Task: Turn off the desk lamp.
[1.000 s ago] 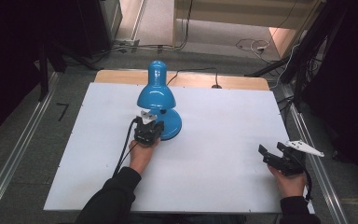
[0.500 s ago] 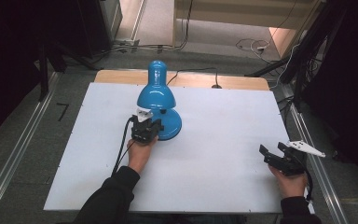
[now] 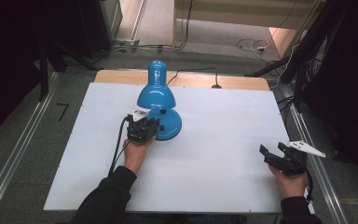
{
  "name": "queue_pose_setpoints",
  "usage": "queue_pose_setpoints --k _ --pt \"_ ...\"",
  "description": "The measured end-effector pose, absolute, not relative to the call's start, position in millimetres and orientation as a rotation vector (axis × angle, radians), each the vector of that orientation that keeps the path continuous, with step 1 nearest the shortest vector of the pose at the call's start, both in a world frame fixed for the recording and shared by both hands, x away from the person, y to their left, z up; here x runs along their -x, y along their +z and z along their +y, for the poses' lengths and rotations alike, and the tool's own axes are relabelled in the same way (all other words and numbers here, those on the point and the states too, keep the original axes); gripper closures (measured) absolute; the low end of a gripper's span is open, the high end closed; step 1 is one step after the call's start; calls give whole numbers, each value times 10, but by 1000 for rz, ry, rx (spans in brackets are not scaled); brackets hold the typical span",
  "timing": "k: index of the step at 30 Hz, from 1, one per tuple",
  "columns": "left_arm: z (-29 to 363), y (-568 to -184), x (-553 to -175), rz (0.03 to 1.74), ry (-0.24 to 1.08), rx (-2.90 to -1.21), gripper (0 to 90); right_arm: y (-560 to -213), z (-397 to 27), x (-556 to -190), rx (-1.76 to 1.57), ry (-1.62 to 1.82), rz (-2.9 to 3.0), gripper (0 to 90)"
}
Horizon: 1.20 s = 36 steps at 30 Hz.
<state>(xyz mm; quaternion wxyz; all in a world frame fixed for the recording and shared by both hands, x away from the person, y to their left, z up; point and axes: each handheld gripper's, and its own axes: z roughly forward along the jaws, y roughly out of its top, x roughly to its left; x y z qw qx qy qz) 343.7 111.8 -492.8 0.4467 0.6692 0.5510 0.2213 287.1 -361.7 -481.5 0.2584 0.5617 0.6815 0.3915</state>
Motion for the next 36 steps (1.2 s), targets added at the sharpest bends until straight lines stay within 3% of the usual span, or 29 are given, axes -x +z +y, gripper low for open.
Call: queue_pose_setpoints --k 6,8,9,24,36 --pt "1178 -4890 -3391 1366 554 -1649 596 -4811 -3623 -2869 -1521 1062 1847 201" --pt "1188 -4882 -3380 1400 586 -1644 445 -4812 -3625 -2870 -1520 1062 1847 201" --pt "1201 -4880 -3372 1402 586 -1645 423 -4811 -3624 -2869 -1521 1063 1847 201" --pt "1455 -4816 -3227 1449 598 -1624 299 -4806 -3641 -2865 -1521 1071 1843 201" --pt "1573 -4807 -3073 1455 597 -1610 273 -4803 -3642 -2860 -1525 1069 1840 201"
